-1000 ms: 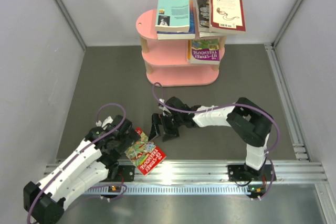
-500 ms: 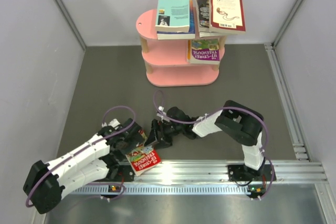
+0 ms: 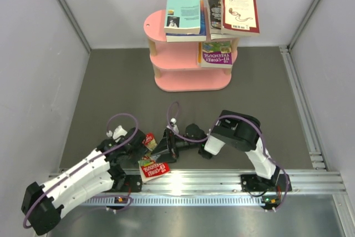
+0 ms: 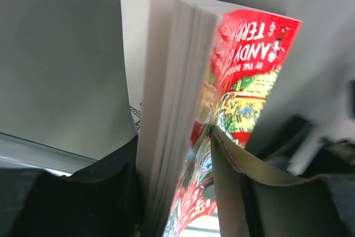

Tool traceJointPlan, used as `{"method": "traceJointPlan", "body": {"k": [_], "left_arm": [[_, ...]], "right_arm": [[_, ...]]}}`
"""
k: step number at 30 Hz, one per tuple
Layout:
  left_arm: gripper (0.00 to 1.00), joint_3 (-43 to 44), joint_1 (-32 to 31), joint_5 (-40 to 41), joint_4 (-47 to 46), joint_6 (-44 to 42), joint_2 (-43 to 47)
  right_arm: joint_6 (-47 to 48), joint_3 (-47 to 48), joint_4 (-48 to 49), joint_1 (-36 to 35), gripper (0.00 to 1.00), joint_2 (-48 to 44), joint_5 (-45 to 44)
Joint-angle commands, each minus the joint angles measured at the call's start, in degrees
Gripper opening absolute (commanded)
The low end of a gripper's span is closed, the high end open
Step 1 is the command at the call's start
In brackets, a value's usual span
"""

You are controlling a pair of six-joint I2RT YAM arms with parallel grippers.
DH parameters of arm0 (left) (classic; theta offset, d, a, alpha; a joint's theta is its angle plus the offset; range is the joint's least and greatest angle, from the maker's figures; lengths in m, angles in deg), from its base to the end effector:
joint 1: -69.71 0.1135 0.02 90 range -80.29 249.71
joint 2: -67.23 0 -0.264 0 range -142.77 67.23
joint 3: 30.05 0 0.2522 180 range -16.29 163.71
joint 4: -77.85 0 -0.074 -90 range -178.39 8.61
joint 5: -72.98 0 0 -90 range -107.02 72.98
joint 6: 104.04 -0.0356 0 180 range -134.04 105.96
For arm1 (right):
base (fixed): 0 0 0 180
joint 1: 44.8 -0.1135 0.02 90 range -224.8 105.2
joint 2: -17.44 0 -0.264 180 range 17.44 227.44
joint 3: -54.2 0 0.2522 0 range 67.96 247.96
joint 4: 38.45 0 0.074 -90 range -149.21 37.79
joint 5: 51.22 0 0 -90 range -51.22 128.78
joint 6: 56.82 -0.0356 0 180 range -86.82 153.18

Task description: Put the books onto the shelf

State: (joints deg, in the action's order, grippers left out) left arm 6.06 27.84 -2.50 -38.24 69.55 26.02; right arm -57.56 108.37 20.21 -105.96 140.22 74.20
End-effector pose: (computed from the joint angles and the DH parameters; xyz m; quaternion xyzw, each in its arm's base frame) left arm 0.0889 -0.0677 0.1637 -0.3688 0.9033 -0.1037 0.1932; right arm 0.1538 0.3221 0.0828 0.0029 -0.7552 -0.6509 0.0772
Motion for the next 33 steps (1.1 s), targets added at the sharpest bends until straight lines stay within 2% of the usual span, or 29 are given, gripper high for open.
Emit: {"method": "traceJointPlan", "body": {"k": [1,2,3,4,11,14,18,24,29,31,32,33], "left_arm": [[0.00,2.41,-0.59,-2.58,-3.05,1.23,0.51],[0.00,4.00,-0.58,-2.14,-1.82,-0.34,0.60],[0.00,5.76,-0.58,-1.70,-1.20,-1.06,0.87],[0.00,7.60,-0.67,-1.00,-0.76,-1.76,0.70],[0.00,24.55,-0.59,3.31,1.79,-12.20,-1.76],[0.00,28.09,-0.58,3.67,3.02,-15.02,-2.21],[0.00,27.75,-0.67,0.17,0.40,-16.71,-0.54],[0.00,24.24,-0.59,-5.82,-5.58,-15.13,1.31],[0.00,19.93,-0.67,-8.55,-12.53,-11.97,2.80],[0.00,20.10,-0.67,-8.46,-12.71,-12.05,2.28],[0.00,20.28,-0.67,-8.11,-12.45,-12.31,2.19],[0.00,20.45,-0.67,-7.76,-11.75,-12.31,2.10]], "right_arm": [[-7.44,-3.30,12.04,-2.56,0.78,-1.56,0.79],[-7.09,-4.27,11.95,-1.95,0.82,-2.54,1.05],[-6.74,-5.32,11.69,-0.89,0.92,-3.68,1.66],[-5.34,-7.42,10.99,-0.28,0.99,-6.13,1.84],[2.84,-13.15,-3.05,4.11,1.00,-19.23,2.90],[5.39,-15.09,-6.58,6.23,1.00,-24.95,2.90],[10.57,-14.22,-16.50,7.03,1.00,-30.13,2.03],[9.44,-9.75,-16.61,6.59,1.00,-30.06,0.88],[12.95,-2.80,-24.33,3.70,0.98,-29.53,0.79],[13.13,-1.29,-24.52,3.07,0.77,-29.88,0.35],[12.78,-1.12,-23.48,2.90,0.49,-30.05,0.53],[12.35,-1.03,-23.12,2.90,0.36,-30.84,0.53]]}}
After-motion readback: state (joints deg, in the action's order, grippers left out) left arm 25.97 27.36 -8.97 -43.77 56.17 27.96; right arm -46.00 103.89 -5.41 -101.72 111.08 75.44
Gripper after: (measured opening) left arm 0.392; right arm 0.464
